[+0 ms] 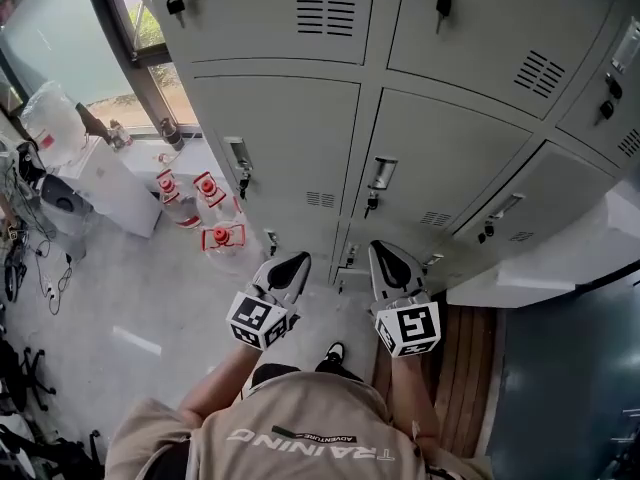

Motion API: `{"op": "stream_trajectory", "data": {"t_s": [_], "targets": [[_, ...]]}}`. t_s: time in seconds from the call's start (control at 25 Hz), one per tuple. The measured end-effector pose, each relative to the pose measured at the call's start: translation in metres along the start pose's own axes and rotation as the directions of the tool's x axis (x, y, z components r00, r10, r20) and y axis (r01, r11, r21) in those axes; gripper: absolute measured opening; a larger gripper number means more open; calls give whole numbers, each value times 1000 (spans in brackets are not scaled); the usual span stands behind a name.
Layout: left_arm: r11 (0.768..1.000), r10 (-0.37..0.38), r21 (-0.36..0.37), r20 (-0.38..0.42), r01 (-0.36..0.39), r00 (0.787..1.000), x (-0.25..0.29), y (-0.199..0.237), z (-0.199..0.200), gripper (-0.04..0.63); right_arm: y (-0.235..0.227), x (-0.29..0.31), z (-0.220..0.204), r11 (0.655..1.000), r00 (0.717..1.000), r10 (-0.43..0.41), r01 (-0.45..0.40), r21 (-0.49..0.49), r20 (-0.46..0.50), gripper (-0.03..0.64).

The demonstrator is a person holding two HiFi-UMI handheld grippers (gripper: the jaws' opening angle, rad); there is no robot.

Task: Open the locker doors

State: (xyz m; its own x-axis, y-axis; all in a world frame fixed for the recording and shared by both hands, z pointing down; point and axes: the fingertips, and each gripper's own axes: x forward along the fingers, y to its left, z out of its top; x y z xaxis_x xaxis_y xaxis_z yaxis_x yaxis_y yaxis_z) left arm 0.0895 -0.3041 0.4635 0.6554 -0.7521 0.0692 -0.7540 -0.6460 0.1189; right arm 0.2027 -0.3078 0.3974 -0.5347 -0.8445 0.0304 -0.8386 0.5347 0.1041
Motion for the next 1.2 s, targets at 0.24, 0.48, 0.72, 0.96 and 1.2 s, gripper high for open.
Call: {"op": "stream_trajectory", "data": {"t_s": [0.24, 0.48, 0.72, 0.96, 1.2], "targets": [[998, 60, -2, -5, -60, 998, 27, 22, -2, 6, -52, 49, 7, 1000, 1000, -23, 23, 6, 18, 12], [999, 52, -12, -11, -52, 999, 42, 47, 1, 6, -68, 88, 14, 999, 999, -47, 47, -12, -3, 12], [1000, -11, -10, -23, 11, 1000, 59, 58, 2, 6, -73, 103, 12, 994, 994, -108, 108, -33, -21, 12], [998, -64, -11, -40, 64, 997, 61, 55, -3, 6, -79, 110, 10, 989, 989, -147, 147, -17, -28, 12], [997, -79, -10, -52, 78, 996, 53, 61, -6, 6, -78, 120, 14, 989, 989, -146, 147, 12, -20, 20]]}}
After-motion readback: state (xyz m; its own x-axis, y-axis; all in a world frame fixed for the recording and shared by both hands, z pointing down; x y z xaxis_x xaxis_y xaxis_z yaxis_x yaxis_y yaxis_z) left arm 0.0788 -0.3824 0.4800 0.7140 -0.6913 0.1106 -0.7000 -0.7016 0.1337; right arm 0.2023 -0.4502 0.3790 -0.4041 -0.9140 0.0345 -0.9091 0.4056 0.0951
